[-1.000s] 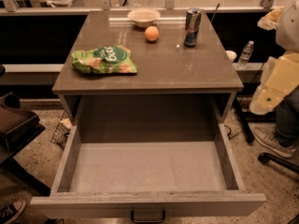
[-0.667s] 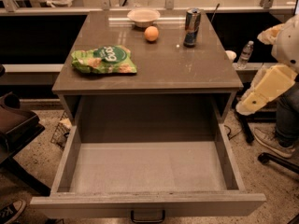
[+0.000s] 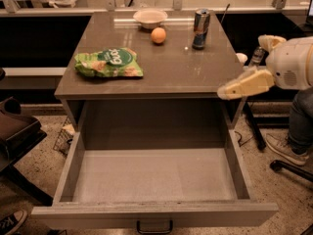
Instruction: Place redbull can into top drawer
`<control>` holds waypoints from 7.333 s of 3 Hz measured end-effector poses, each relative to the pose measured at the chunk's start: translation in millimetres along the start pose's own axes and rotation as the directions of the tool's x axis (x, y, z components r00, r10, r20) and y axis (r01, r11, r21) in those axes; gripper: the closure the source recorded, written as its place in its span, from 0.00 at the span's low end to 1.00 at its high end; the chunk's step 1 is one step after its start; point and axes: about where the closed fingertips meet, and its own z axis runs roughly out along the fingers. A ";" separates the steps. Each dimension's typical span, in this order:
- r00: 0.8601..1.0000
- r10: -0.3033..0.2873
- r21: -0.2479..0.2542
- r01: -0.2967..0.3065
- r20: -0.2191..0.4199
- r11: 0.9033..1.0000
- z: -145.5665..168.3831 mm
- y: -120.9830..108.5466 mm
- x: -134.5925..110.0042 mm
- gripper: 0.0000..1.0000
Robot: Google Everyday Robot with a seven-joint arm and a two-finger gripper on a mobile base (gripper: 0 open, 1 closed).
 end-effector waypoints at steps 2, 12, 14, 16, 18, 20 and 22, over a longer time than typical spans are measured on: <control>0.992 -0.001 0.091 -0.010 0.124 0.996 14.1 -29.5 -17.2 0.00; 0.943 0.229 0.168 -0.273 0.244 0.947 244.7 -195.6 -29.2 0.25; 0.945 0.201 0.136 -0.242 0.260 0.961 254.0 -187.2 -34.9 0.72; 0.944 0.202 0.129 -0.241 0.259 0.962 258.5 -184.2 -35.7 1.00; 0.963 0.142 0.092 -0.166 0.228 0.982 210.2 -168.7 -87.4 1.00; 0.985 0.119 0.089 -0.130 0.123 0.987 90.2 -138.3 -99.2 1.00; 0.971 0.224 0.118 -0.232 0.082 0.965 -43.4 -61.8 -58.0 1.00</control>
Offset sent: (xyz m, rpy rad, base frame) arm 0.0279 -0.0035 0.0124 0.0720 -0.1014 -0.0433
